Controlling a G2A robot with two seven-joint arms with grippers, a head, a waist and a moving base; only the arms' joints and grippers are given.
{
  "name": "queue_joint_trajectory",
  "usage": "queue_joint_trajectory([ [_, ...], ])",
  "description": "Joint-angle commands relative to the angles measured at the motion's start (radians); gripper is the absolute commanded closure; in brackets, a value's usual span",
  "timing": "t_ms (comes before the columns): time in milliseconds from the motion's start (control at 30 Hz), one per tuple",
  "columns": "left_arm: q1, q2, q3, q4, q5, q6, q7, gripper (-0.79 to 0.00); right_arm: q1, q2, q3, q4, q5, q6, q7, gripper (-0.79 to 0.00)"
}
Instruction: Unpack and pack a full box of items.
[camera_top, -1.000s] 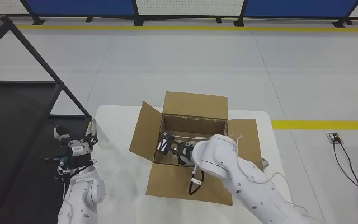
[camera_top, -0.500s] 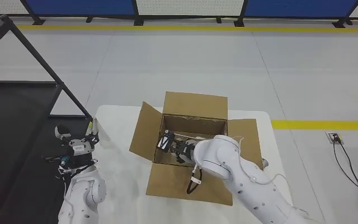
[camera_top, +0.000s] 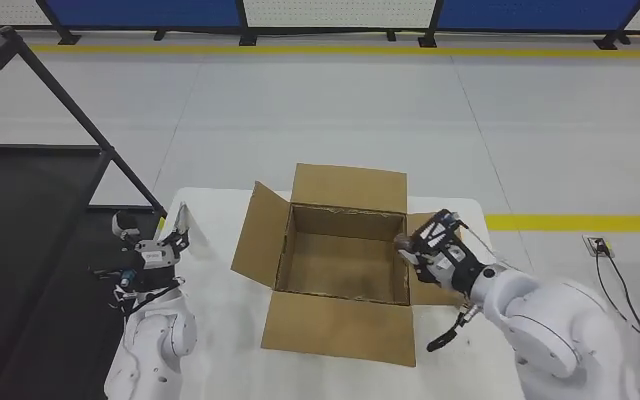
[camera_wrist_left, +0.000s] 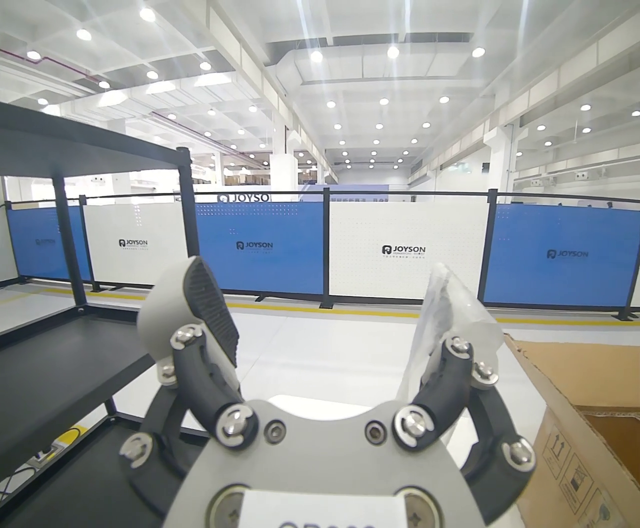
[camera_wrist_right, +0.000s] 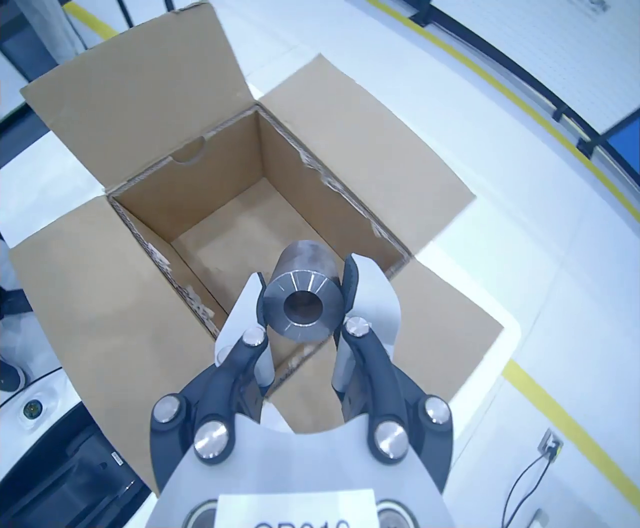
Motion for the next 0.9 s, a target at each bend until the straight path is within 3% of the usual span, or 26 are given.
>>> queue_joint_trajectory([
  [0, -0.007, -0.001, 0.012, 0.005, 0.005, -0.003, -0.002, -0.785, -0.096, 0.008, 0.115, -0.039, 0.016, 0.014, 0.001, 0.0],
  [200, -0.023, -0.006, 0.04, 0.02, 0.008, -0.002, -0.001, -0.785, -0.244, 0.021, 0.305, -0.012, 0.1, 0.033, -0.013, 0.0],
  [367, -0.029, -0.007, 0.047, 0.032, 0.01, -0.003, 0.001, -0.785, -0.275, 0.03, 0.37, 0.078, 0.14, 0.061, -0.019, 0.0],
  [533, -0.029, -0.007, 0.048, 0.036, 0.008, -0.004, 0.003, -0.785, -0.234, 0.043, 0.351, 0.192, 0.101, 0.082, 0.055, 0.0],
  [867, -0.022, -0.007, 0.037, 0.036, 0.0, 0.003, 0.004, -0.785, -0.08, 0.071, 0.242, 0.432, 0.0, 0.02, 0.209, 0.0],
])
